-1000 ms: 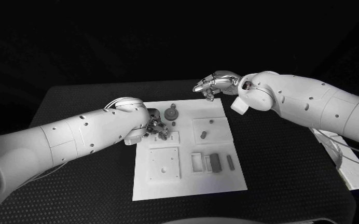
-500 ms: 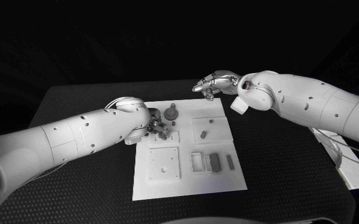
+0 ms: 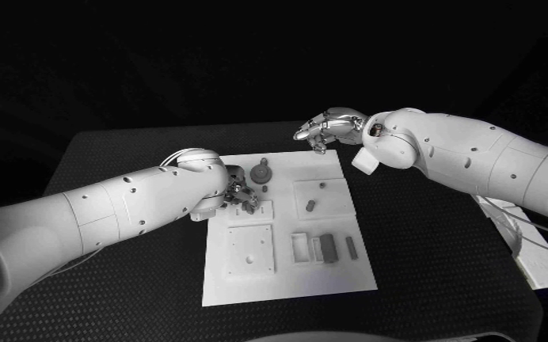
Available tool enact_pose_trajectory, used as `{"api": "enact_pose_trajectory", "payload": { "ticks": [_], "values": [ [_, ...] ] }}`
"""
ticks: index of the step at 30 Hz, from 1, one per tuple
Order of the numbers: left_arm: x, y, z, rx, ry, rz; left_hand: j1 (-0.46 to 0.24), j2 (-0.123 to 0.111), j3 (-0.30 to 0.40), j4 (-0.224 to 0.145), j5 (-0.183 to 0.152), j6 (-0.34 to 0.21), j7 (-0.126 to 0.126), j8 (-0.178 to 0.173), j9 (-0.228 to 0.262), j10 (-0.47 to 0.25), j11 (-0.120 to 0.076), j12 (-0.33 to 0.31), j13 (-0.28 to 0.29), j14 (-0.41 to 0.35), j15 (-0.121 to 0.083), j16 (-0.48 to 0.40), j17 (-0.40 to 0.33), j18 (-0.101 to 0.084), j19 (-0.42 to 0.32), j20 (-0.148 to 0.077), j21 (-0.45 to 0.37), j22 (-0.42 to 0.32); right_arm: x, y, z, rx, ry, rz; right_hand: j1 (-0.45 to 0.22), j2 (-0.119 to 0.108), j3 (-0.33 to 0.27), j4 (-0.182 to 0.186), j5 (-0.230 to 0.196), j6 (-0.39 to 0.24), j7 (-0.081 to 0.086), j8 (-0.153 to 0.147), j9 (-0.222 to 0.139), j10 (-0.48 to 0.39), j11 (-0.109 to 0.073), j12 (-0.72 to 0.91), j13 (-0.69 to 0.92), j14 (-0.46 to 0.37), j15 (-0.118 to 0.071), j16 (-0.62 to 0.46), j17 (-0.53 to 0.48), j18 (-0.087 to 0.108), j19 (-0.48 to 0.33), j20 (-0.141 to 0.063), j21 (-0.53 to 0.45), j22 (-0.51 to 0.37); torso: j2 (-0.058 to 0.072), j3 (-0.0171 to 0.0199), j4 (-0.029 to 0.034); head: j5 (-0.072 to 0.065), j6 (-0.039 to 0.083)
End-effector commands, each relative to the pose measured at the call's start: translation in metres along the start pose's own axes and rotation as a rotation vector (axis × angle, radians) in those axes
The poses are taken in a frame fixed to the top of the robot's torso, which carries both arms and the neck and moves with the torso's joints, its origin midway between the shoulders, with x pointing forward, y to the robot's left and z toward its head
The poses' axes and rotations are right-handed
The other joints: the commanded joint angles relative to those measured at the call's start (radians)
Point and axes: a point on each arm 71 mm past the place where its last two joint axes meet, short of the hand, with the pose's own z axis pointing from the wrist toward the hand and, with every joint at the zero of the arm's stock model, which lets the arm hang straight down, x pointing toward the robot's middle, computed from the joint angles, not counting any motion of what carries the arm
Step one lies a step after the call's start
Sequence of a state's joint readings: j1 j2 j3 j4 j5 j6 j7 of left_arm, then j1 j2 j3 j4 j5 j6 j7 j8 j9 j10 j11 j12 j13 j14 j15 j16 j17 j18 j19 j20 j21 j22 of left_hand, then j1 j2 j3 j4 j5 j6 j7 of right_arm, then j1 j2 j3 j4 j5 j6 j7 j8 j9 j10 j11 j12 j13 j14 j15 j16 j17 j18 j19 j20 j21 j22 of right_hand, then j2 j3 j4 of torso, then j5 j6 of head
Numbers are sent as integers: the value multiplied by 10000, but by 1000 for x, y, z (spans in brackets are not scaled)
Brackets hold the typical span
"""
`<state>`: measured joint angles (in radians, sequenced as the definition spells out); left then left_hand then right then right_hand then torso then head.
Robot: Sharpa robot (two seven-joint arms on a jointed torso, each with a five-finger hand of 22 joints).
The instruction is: Assemble the parts on the task board
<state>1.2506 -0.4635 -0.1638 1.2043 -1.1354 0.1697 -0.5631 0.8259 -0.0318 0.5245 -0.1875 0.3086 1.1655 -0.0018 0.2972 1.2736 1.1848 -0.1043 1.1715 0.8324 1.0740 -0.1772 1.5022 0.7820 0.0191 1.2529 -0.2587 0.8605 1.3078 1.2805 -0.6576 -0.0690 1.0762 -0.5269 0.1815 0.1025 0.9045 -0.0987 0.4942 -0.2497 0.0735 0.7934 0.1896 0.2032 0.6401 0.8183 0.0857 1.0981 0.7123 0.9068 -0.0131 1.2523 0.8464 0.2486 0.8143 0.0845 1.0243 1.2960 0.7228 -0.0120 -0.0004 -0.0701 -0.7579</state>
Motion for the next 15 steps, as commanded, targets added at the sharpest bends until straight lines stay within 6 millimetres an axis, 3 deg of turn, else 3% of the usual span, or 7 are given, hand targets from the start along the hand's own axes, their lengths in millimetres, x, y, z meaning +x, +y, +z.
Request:
{"api": "enact_pose_trajectory", "payload": {
  "ticks": [1,5,8,15],
  "values": [
    [3,0,1,-11,77,81,-106,-9,-30,90,-50,32,-17,8,12,-14,-72,-36,-5,39,-336,18,17,646,16,-174,-43,168,2,1,0,-80,128,-10,-80,16,3,31,-57,-2,63,-59,-14,-66,16,61,-10,-96,-8,64,-18,132,46,38,-56,-5,-2,4,1,0,10],
    [3,0,1,-25,78,75,-242,-79,-65,196,-130,50,-28,18,31,0,-83,-32,-1,48,-346,23,24,651,28,-177,-37,173,2,1,0,-79,128,-10,-80,17,3,31,-57,-2,64,-59,-14,-66,16,61,-10,-96,-8,64,-19,132,46,38,-57,-5,0,4,0,5,34],
    [2,1,1,-33,71,62,-362,-195,-79,311,-705,55,-45,21,56,6,-99,-31,4,52,-362,24,33,673,26,-188,-42,174,2,1,0,-78,117,-12,-80,15,3,31,-57,-3,64,-59,-14,-66,16,62,-11,-97,-8,64,-19,132,46,38,-57,-5,3,5,1,-3,44],
    [2,0,1,1,44,40,-544,-353,-82,509,-1067,56,-54,14,77,3,-109,-39,10,50,-375,19,43,691,18,-187,-53,176,2,1,0,-78,117,-12,-79,16,4,30,-57,-3,64,-59,-14,-66,16,62,-12,-97,-8,65,-20,132,45,38,-57,-5,1,0,7,3,44]
  ]
}}
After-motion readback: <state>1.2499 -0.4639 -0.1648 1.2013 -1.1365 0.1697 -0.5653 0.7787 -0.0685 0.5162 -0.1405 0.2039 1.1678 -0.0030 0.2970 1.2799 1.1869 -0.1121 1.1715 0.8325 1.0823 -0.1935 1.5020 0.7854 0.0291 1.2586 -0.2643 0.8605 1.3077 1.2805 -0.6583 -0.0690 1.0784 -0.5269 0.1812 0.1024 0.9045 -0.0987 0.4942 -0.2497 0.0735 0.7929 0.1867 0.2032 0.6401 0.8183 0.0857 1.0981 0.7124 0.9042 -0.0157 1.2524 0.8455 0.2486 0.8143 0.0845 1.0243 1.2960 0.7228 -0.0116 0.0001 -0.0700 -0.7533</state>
